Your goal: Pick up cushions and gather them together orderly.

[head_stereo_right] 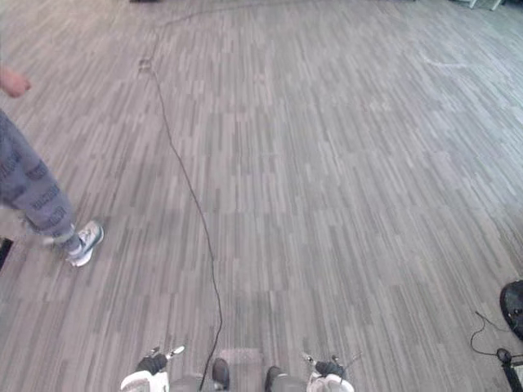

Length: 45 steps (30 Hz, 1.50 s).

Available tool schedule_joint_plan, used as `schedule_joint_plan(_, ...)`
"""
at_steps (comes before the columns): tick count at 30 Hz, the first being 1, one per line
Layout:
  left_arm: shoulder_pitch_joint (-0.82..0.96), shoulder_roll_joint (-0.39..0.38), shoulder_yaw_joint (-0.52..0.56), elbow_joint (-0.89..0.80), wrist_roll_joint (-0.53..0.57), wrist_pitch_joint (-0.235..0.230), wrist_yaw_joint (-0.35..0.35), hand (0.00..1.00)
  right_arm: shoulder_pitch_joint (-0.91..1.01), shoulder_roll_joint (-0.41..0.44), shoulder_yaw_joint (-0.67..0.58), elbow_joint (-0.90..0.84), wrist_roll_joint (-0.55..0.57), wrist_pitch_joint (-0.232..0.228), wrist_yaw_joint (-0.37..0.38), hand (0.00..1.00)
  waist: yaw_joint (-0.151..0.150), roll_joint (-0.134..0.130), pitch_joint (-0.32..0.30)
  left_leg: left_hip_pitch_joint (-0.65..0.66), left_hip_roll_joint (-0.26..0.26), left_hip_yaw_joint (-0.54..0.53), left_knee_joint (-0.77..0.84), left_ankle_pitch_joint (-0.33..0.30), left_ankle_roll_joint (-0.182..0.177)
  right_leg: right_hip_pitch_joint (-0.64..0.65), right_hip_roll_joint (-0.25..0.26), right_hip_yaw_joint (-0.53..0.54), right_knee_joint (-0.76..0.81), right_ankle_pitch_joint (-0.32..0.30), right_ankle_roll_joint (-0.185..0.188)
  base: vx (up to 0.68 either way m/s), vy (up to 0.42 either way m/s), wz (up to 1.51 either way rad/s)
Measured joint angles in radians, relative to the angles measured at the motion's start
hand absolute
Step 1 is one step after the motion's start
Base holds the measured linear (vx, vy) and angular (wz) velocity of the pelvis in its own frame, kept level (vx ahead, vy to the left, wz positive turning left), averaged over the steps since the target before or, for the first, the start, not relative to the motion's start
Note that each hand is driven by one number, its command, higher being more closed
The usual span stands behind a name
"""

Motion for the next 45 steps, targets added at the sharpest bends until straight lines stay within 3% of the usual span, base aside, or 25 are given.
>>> schedule_joint_plan(2,0.003,0.001,0.008,-0.034,-0.014,-0.003,0.001,0.00,0.005,-0.002,0.013,-0.018,0.000,0.000,-0.009,0.00,0.017,-0.004,0.010,-0.110,0.070,-0.001,0.246,-0.002,0.004,0.043,0.013,0.000,0.008,-0.044,-0.023,0.17,0.020,0.11)
schedule_joint_plan(3,0.002,0.001,0.006,-0.044,-0.018,-0.003,0.002,0.00,0.003,-0.004,0.026,-0.017,0.001,0.001,-0.011,0.00,0.018,-0.003,0.011,-0.129,0.083,0.001,0.248,-0.018,0.000,0.055,0.010,0.004,0.008,-0.057,-0.020,0.29,0.074,-0.05)
schedule_joint_plan(6,0.003,0.000,0.003,-0.063,-0.022,-0.009,0.002,0.00,-0.001,-0.007,0.038,-0.018,0.001,0.004,-0.017,0.00,0.036,-0.008,0.013,-0.196,0.085,0.031,0.107,-0.016,-0.021,0.082,-0.031,0.031,-0.007,-0.087,0.010,0.29,0.123,-0.18)
schedule_joint_plan(8,-0.002,-0.009,0.004,-0.079,-0.031,-0.020,0.002,0.00,-0.011,-0.009,0.043,-0.018,0.001,0.005,-0.022,0.00,0.051,-0.011,0.012,-0.251,0.060,0.049,-0.032,0.054,-0.043,0.106,-0.077,0.053,-0.042,-0.097,0.041,0.51,0.289,-0.39)
schedule_joint_plan(9,-0.002,-0.011,0.004,-0.082,-0.037,-0.025,0.001,0.00,-0.017,-0.006,0.043,-0.015,0.001,0.005,-0.023,0.00,0.059,-0.017,0.010,-0.260,0.043,0.049,-0.079,0.144,-0.024,0.126,-0.102,0.064,-0.062,-0.102,0.053,0.42,0.270,-0.39)
schedule_joint_plan(10,-0.003,-0.013,0.004,-0.082,-0.038,-0.025,0.002,0.00,-0.018,-0.007,0.042,-0.014,0.001,0.006,-0.023,0.00,0.063,-0.026,0.004,-0.253,0.029,0.055,-0.073,0.152,0.004,0.131,-0.115,0.071,-0.072,-0.096,0.063,0.62,0.331,-0.38)
schedule_joint_plan(13,-0.015,0.005,0.020,-0.077,-0.036,-0.022,0.010,0.00,-0.024,0.056,0.027,-0.014,-0.010,0.008,-0.014,0.00,0.074,-0.070,-0.016,-0.229,0.028,0.104,0.039,0.054,0.062,0.144,-0.169,0.088,-0.051,0.040,0.101,0.66,0.347,-0.43)
schedule_joint_plan(17,-0.013,0.026,-0.039,-0.046,-0.013,-0.011,0.019,0.00,-0.015,0.055,0.029,-0.023,-0.018,0.002,-0.005,0.00,0.080,-0.077,-0.009,-0.004,0.006,0.122,-0.032,-0.023,0.068,-0.025,-0.217,0.127,0.490,0.224,0.158,0.48,0.222,-0.48)
schedule_joint_plan(18,-0.019,0.028,-0.058,-0.033,-0.004,-0.001,0.020,0.00,-0.008,0.053,0.037,-0.058,-0.021,-0.003,-0.002,0.00,0.074,-0.071,-0.005,0.102,-0.008,0.109,-0.104,-0.076,0.036,-0.152,-0.215,0.128,0.770,0.194,0.144,0.51,0.095,-0.23)
schedule_joint_plan(20,-0.032,0.026,-0.058,-0.015,-0.005,0.005,0.021,0.00,-0.008,0.054,0.039,-0.083,-0.022,-0.009,-0.001,0.00,0.053,-0.079,-0.003,0.198,-0.024,0.105,-0.177,-0.088,0.016,-0.280,-0.211,0.062,0.912,0.120,0.080,0.46,0.038,0.00)
schedule_joint_plan(23,-0.059,-0.001,-0.058,-0.006,-0.008,0.004,0.020,0.00,-0.003,0.050,0.031,-0.129,-0.022,-0.020,-0.001,0.00,0.026,-0.073,0.000,0.319,-0.027,0.097,-0.275,-0.097,0.001,-0.451,-0.191,-0.074,0.787,0.047,0.052,0.48,-0.052,0.23)
schedule_joint_plan(24,-0.072,-0.011,-0.069,0.002,-0.010,0.004,0.019,0.00,-0.007,0.041,0.023,-0.125,-0.022,-0.020,0.000,0.00,0.021,-0.064,0.006,0.364,-0.023,0.087,-0.312,-0.112,-0.029,-0.488,-0.184,-0.126,0.627,0.056,0.045,0.49,-0.126,0.39)
schedule_joint_plan(27,-0.056,-0.023,-0.077,0.025,-0.009,0.003,0.019,0.00,-0.012,0.018,0.015,-0.082,-0.031,-0.013,0.005,0.00,0.016,-0.061,0.009,0.479,-0.042,0.053,-0.387,-0.113,-0.037,-0.490,-0.121,-0.099,0.210,0.183,0.025,0.60,-0.189,0.44)
schedule_joint_plan(28,-0.056,-0.027,-0.076,0.035,-0.008,0.002,0.019,0.00,-0.015,0.011,0.007,-0.080,-0.029,-0.013,0.008,0.00,0.004,-0.055,0.014,0.506,-0.044,0.021,-0.394,-0.114,-0.038,-0.486,-0.113,-0.069,0.221,0.272,-0.058,0.62,-0.202,0.47)
schedule_joint_plan(29,-0.060,-0.044,-0.073,0.046,-0.006,0.003,0.019,0.00,-0.041,-0.017,-0.003,-0.077,-0.042,-0.011,0.013,0.00,0.005,-0.004,0.013,0.516,-0.002,-0.012,-0.390,-0.085,-0.088,-0.488,-0.104,-0.090,0.305,0.191,-0.064,0.51,-0.160,0.42)
schedule_joint_plan(30,-0.061,-0.048,-0.074,0.045,-0.005,0.002,0.018,0.00,-0.047,-0.022,-0.008,-0.074,-0.046,-0.011,0.016,0.00,0.005,0.007,0.015,0.517,0.004,-0.021,-0.384,-0.074,-0.104,-0.490,-0.105,-0.093,0.328,0.166,-0.063,0.60,-0.224,0.36)
schedule_joint_plan(32,-0.059,-0.076,-0.031,0.048,0.007,0.002,0.019,0.00,-0.059,-0.020,-0.042,-0.073,-0.051,-0.009,0.017,0.00,-0.009,0.056,0.019,0.425,0.085,-0.126,-0.105,-0.007,-0.105,-0.432,-0.087,-0.152,0.390,0.034,-0.075,0.70,-0.332,0.42)
schedule_joint_plan(33,-0.059,-0.077,-0.006,0.038,0.012,0.003,0.017,0.00,-0.060,-0.018,-0.043,-0.063,-0.054,-0.007,0.016,0.00,-0.006,0.060,0.021,0.347,0.119,-0.162,0.076,0.086,-0.090,-0.382,-0.068,-0.163,0.376,0.006,-0.076,0.45,-0.234,0.28)
schedule_joint_plan(34,-0.059,-0.077,0.002,0.034,0.012,0.003,0.017,0.00,-0.060,-0.018,-0.041,-0.056,-0.055,-0.007,0.016,0.00,-0.003,0.061,0.023,0.313,0.137,-0.177,0.154,0.109,-0.080,-0.360,-0.059,-0.162,0.363,-0.002,-0.079,0.53,-0.220,-0.05)
schedule_joint_plan(35,-0.056,-0.074,0.024,0.008,0.012,0.000,0.016,0.00,-0.061,-0.016,-0.033,-0.044,-0.052,-0.004,0.011,0.00,0.015,0.064,0.033,0.178,0.208,-0.169,0.448,0.083,-0.091,-0.243,-0.010,-0.163,0.297,-0.026,-0.093,0.42,-0.120,-0.18)
schedule_joint_plan(37,-0.057,-0.061,0.032,-0.026,0.011,-0.002,0.015,0.00,-0.055,-0.007,-0.009,-0.035,-0.048,0.001,0.011,0.00,0.026,0.042,0.041,0.047,0.224,-0.123,0.531,0.024,-0.078,-0.121,0.004,-0.158,0.218,-0.045,-0.086,0.55,-0.121,-0.10)
schedule_joint_plan(39,-0.057,-0.060,0.032,-0.059,0.011,-0.012,0.011,0.00,-0.049,-0.004,0.001,-0.036,-0.046,0.004,0.008,0.00,0.037,0.027,0.042,-0.059,0.218,-0.055,0.457,-0.007,-0.051,-0.038,0.005,-0.157,0.143,-0.052,-0.073,0.48,-0.055,0.03)
schedule_joint_plan(42,-0.054,-0.058,0.031,-0.082,0.010,-0.022,0.009,0.00,-0.045,-0.006,0.031,-0.036,-0.038,0.011,-0.006,0.00,0.056,0.024,0.044,-0.178,0.139,0.044,0.101,0.000,-0.037,0.083,-0.006,-0.130,0.036,-0.068,-0.025,0.55,0.091,-0.26)
schedule_joint_plan(44,-0.046,-0.058,0.037,-0.083,0.010,-0.023,0.009,0.00,-0.053,0.011,0.035,-0.035,-0.039,0.011,-0.007,0.00,0.074,0.013,0.043,-0.212,0.070,0.024,-0.107,0.104,-0.045,0.131,-0.025,-0.090,0.004,-0.089,0.005,0.63,0.190,-0.69)
schedule_joint_plan(45,-0.031,-0.041,0.044,-0.079,0.004,-0.023,0.009,0.00,-0.045,0.029,0.037,-0.025,-0.039,0.011,-0.010,0.00,0.102,-0.019,0.030,-0.201,0.017,-0.016,-0.149,0.220,-0.027,0.160,-0.040,-0.024,-0.024,-0.094,0.018,0.68,0.220,-0.77)
